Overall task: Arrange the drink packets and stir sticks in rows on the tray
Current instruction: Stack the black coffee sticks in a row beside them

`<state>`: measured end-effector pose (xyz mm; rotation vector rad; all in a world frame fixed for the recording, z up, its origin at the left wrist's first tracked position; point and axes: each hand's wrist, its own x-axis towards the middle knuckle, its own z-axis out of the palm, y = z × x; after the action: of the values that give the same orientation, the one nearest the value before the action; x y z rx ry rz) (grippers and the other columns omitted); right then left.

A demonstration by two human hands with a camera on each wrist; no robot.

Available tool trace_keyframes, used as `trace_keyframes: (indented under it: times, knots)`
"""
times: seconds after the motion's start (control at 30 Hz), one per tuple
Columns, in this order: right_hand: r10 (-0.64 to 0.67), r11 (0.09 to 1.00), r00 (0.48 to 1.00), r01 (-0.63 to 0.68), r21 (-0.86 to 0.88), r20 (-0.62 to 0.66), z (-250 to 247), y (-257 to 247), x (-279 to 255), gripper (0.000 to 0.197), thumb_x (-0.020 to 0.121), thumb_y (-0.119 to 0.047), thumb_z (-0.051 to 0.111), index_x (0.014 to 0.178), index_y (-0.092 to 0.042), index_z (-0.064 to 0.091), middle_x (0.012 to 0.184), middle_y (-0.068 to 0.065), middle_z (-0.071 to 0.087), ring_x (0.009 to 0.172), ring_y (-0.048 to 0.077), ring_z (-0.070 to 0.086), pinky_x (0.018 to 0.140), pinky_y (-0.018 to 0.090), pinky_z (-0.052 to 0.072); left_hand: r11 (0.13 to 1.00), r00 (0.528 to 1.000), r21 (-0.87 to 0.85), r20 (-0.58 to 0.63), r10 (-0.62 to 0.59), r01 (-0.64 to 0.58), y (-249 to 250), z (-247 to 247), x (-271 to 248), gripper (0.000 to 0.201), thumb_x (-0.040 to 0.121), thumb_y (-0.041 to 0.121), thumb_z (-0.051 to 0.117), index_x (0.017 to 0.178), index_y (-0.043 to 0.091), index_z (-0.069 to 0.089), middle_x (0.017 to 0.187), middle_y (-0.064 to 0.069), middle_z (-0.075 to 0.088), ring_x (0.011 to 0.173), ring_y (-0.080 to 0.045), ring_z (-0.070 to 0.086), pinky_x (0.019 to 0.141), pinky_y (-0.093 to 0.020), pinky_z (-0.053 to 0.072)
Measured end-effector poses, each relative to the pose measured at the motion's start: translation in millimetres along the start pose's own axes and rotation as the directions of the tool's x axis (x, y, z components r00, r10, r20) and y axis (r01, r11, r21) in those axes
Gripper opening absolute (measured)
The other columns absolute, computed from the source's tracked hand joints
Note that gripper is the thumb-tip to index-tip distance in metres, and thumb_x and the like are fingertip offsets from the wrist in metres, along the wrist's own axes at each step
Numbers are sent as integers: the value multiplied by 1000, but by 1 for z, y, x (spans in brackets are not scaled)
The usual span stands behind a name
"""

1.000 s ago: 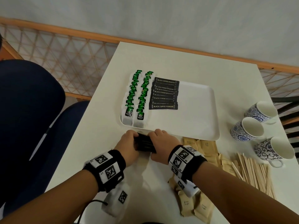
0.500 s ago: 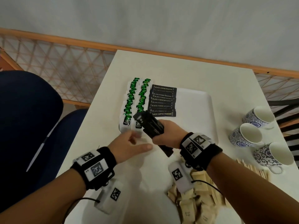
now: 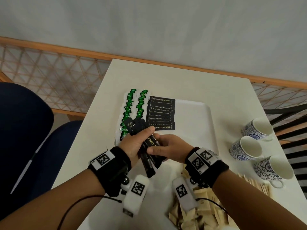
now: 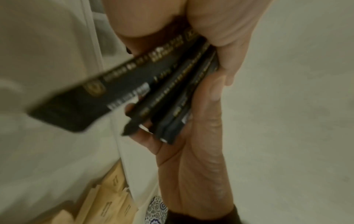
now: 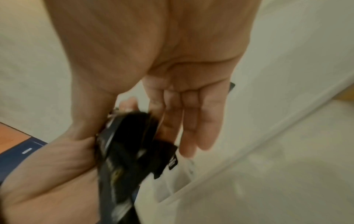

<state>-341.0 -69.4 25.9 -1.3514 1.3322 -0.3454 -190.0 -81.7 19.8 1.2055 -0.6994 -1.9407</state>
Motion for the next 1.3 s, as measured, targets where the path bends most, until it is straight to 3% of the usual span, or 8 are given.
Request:
trace_keyframes:
  times: [0.13, 0.3, 0.4, 0.57, 0.73, 0.83, 1.13, 1.3]
  knots:
    - [10, 1000, 990, -5, 31, -140, -8, 1, 2, 37, 67, -35, 84, 92, -20, 62, 73, -6, 69, 67, 8, 64, 68, 28, 56, 999, 999, -23, -13, -32, 32, 3, 0, 9, 31, 74, 28, 72, 95, 7, 70, 76, -9, 69, 69, -24, 68, 61, -34, 56]
    - [3, 998, 990, -12, -62, -144, -9, 4, 7, 19, 82, -24, 69, 98, -24, 60, 79, 2, 72, 67, 19, 69, 67, 36, 60, 998, 998, 25, -42, -50, 51, 4, 4, 19, 50, 63, 32, 80, 104, 3, 70, 94, -19, 71, 81, -34, 68, 76, -48, 57]
    - [-29, 999, 989, 25, -25, -143, -14, 7, 8, 14, 89, -12, 53, 96, -16, 64, 81, 5, 71, 64, 17, 68, 62, 33, 58, 993, 996, 90, -42, -74, 78, 7, -2, 23, 36, 67, 25, 81, 94, 3, 71, 86, -18, 71, 76, -34, 69, 76, -46, 57]
    - [-85, 996, 967, 83, -19, -240, -24, 17, 16, 36, 91, -8, 49, 113, -33, 63, 68, -7, 60, 54, 10, 56, 54, 21, 46, 989, 985, -1, -84, -148, 149, 9, -10, 31, 0, 88, 8, 63, 88, 8, 63, 77, -10, 64, 54, -23, 66, 54, -32, 57]
    - [-293, 933, 927, 224, -281, -235, -21, 21, 25, 44, 89, -17, 51, 129, -38, 54, 104, -7, 64, 92, 7, 57, 81, 18, 45, 988, 988, -78, -65, -139, 134, 9, -9, 30, 27, 73, 26, 75, 93, 8, 68, 80, -9, 69, 48, -16, 57, 52, -29, 54]
    - [-350, 899, 912, 264, -348, -213, -18, 27, 29, 48, 88, -40, 45, 135, -33, 50, 103, -3, 60, 98, 8, 52, 88, 19, 40, 991, 990, -75, -83, -113, 106, 9, -8, 32, 19, 77, 20, 74, 91, 8, 69, 78, -10, 69, 46, -13, 55, 51, -26, 53]
    - [-171, 977, 919, 205, 61, -356, -29, 26, 25, 12, 83, -22, 72, 94, -29, 71, 77, -6, 72, 60, 5, 58, 59, 23, 47, 998, 992, -14, -102, -69, 68, 10, -9, 33, 5, 84, 13, 70, 82, 8, 69, 75, -8, 70, 45, -14, 53, 51, -23, 51]
    - [-68, 984, 955, 112, 140, -289, -36, 25, 26, 11, 81, -21, 74, 83, -31, 72, 73, -7, 70, 67, 12, 57, 65, 26, 50, 998, 989, 17, -135, -55, 58, 5, -12, 35, 7, 82, 14, 73, 85, 10, 69, 72, -5, 69, 48, -14, 56, 55, -25, 53]
